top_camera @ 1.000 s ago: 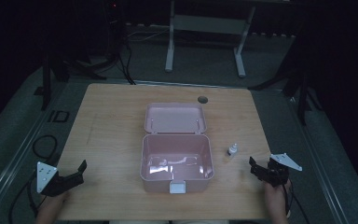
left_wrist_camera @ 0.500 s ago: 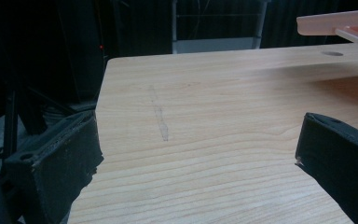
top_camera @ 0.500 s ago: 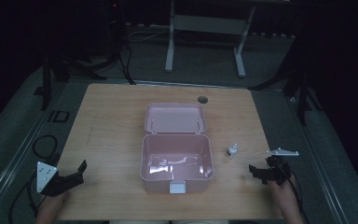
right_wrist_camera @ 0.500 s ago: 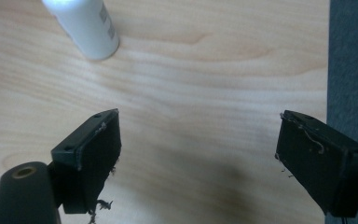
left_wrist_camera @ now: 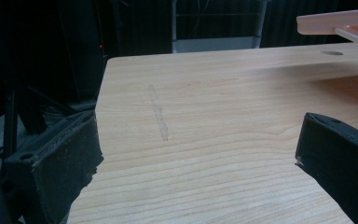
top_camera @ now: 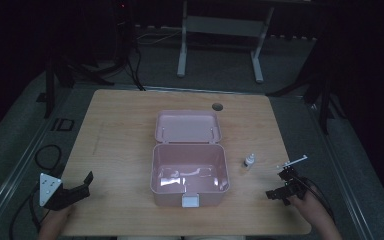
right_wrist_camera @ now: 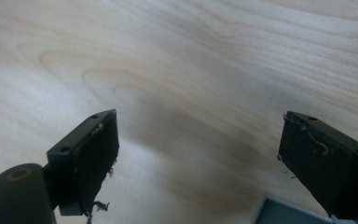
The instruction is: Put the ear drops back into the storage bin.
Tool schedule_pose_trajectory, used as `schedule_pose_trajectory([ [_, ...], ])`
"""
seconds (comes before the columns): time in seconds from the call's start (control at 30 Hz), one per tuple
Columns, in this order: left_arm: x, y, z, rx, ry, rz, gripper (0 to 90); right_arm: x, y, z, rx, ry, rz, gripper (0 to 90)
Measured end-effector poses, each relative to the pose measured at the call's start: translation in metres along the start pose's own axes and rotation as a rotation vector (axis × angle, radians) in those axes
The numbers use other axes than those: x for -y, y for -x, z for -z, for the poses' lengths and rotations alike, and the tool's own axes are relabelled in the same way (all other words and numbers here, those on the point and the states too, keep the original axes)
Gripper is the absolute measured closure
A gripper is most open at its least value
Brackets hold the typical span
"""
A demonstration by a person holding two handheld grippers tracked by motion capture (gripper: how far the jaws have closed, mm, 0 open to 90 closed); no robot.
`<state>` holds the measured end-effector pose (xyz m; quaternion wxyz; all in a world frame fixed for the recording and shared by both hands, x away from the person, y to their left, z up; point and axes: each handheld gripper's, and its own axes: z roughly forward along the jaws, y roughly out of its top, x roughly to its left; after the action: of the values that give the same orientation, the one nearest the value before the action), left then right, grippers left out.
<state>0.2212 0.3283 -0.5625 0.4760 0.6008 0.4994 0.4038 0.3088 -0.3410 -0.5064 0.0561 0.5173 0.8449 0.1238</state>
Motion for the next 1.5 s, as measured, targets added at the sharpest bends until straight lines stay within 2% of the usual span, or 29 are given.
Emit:
schedule_pose_trajectory([
  [0.07,0.000,0.000,0.000,0.000,0.001,0.000,0.4,0.000,0.000,0.003,-0.027,-0.014,0.015,10.5],
  [0.17,0.000,0.000,0.000,0.000,0.001,0.000,0.4,0.000,-0.004,0.005,-0.029,-0.091,0.084,10.5],
  [0.2,0.000,0.000,0.000,0.000,0.001,0.000,0.4,0.000,-0.004,0.005,-0.029,-0.091,0.084,10.5],
  [0.23,0.000,0.000,0.000,0.000,0.001,0.000,0.4,0.000,-0.004,0.005,-0.034,-0.122,0.096,10.5],
  [0.27,0.000,0.000,0.000,0.000,0.001,0.000,0.4,0.000,-0.004,0.007,-0.017,-0.185,0.122,11.1],
  [0.3,0.000,0.000,0.000,0.000,0.001,0.000,0.4,0.000,-0.004,0.008,-0.006,-0.210,0.125,12.1],
  [0.37,0.000,0.000,0.000,0.001,-0.001,-0.003,0.4,-0.001,-0.003,0.011,-0.026,-0.241,0.118,12.1],
  [0.43,0.000,0.000,0.000,0.000,-0.001,-0.003,0.3,-0.002,-0.003,0.012,-0.028,-0.255,0.111,12.1],
  [0.47,0.000,0.000,0.000,0.001,-0.001,-0.002,0.4,-0.004,-0.002,0.012,-0.028,-0.278,0.102,12.7],
  [0.53,0.000,0.000,0.000,0.000,-0.001,-0.003,0.3,-0.006,-0.002,0.012,-0.021,-0.294,0.119,13.1],
  [0.67,0.000,0.000,0.000,0.000,-0.001,-0.002,0.4,-0.010,0.000,0.013,-0.015,-0.289,0.121,13.0],
  [0.77,0.000,0.000,0.000,-0.001,-0.001,-0.003,0.3,-0.017,0.001,0.014,-0.017,-0.263,0.118,12.8],
  [0.87,0.000,0.000,0.000,0.000,-0.003,-0.002,0.4,-0.022,0.002,0.015,-0.017,-0.254,0.130,12.7],
  [0.93,0.000,0.000,0.000,0.000,-0.003,-0.002,0.4,-0.026,0.002,0.015,-0.022,-0.255,0.157,12.5],
  [1.3,0.000,0.000,0.000,0.001,-0.004,-0.001,0.3,-0.049,0.002,0.013,-0.018,-0.226,0.142,13.5],
  [1.5,0.000,0.000,0.000,0.002,-0.005,-0.002,0.4,-0.071,0.000,0.011,-0.013,-0.215,0.136,13.6],
])
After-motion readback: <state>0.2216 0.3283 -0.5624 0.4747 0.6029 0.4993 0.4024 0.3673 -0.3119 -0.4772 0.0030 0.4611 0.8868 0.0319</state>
